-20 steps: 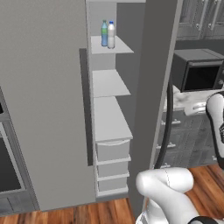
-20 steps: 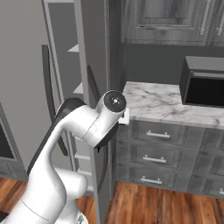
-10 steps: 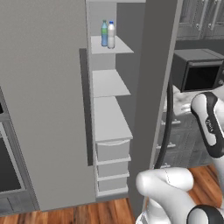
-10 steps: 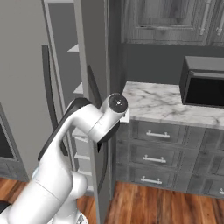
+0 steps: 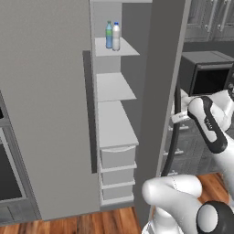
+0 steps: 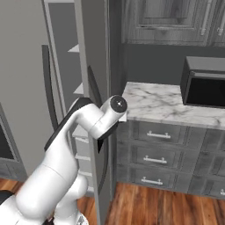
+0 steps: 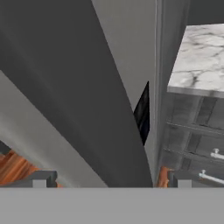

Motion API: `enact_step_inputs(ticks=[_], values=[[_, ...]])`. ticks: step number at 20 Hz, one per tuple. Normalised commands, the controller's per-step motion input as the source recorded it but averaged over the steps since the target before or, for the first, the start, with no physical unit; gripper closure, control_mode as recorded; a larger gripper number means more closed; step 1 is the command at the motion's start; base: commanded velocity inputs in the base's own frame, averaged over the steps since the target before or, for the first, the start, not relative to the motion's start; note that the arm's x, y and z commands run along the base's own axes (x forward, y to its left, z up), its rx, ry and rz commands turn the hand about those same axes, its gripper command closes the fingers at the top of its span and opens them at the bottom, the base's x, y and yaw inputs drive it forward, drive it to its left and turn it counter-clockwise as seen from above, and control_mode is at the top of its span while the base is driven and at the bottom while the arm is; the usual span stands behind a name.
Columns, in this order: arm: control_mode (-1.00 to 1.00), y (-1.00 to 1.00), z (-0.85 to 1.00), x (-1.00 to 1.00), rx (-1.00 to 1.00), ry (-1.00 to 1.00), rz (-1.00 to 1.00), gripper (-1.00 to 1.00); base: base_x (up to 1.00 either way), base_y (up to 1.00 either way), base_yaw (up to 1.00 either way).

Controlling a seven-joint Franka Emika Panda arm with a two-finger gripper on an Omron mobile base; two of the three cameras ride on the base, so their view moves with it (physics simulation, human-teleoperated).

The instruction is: Take the bottled waters from the counter and place them in the freezer to freeze. Close the freezer door after placing the bottles.

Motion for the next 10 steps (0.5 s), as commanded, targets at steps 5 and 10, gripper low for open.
enact_step_inputs(ticks=[5, 10], values=[[-1.00, 0.29, -0.19, 0.15, 0.00, 0.00, 0.03, -1.00, 0.00, 0.00, 0.00], [-1.00, 0.55, -0.08, 0.00, 0.00, 0.00, 0.00, -1.00, 0.00, 0.00, 0.00]])
